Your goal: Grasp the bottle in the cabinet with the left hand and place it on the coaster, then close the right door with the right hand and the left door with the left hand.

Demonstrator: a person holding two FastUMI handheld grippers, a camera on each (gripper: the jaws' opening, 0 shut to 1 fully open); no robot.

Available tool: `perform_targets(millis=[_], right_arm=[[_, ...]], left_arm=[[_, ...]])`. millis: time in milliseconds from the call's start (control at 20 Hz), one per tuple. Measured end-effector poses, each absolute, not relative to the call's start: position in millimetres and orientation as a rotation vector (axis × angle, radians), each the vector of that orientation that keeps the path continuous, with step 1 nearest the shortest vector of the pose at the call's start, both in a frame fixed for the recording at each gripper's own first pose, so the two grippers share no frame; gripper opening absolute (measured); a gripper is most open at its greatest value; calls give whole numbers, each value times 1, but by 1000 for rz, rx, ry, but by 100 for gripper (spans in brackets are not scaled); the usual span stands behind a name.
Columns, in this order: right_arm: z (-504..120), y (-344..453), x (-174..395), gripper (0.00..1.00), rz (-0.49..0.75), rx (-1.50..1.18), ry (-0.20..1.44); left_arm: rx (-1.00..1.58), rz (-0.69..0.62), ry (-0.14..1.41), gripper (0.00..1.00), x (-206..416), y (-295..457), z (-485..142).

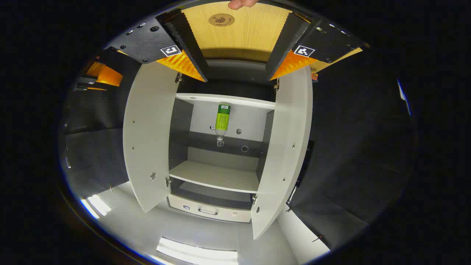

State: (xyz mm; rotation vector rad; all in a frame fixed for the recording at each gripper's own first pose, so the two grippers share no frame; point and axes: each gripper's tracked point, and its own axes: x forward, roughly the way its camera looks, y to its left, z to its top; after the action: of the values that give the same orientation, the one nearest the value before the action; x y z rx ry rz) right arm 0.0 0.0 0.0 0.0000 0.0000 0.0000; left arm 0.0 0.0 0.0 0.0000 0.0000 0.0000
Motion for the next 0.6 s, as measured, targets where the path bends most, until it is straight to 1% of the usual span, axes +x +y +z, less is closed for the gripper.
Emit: perform_targets(millis=[50, 100, 250, 300, 350, 600], right_arm=[[0, 2, 2, 83, 5, -6, 0], [0, 5, 3, 83, 16, -10, 0], [2, 9, 5, 83, 40, -11, 0], [2, 8, 5, 83, 41, -12, 1], [2, 7, 5, 83, 41, -13, 2], [4, 0, 3, 83, 36, -13, 5]], left_arm=[[2, 1, -1, 100, 0, 0, 1], [6, 3, -3, 95, 1, 0, 3], [14, 14, -10, 95, 1, 1, 7], [15, 18, -9, 90, 2, 2, 6], [16, 20, -6, 95, 2, 2, 6], [19, 25, -7, 95, 2, 1, 7]])
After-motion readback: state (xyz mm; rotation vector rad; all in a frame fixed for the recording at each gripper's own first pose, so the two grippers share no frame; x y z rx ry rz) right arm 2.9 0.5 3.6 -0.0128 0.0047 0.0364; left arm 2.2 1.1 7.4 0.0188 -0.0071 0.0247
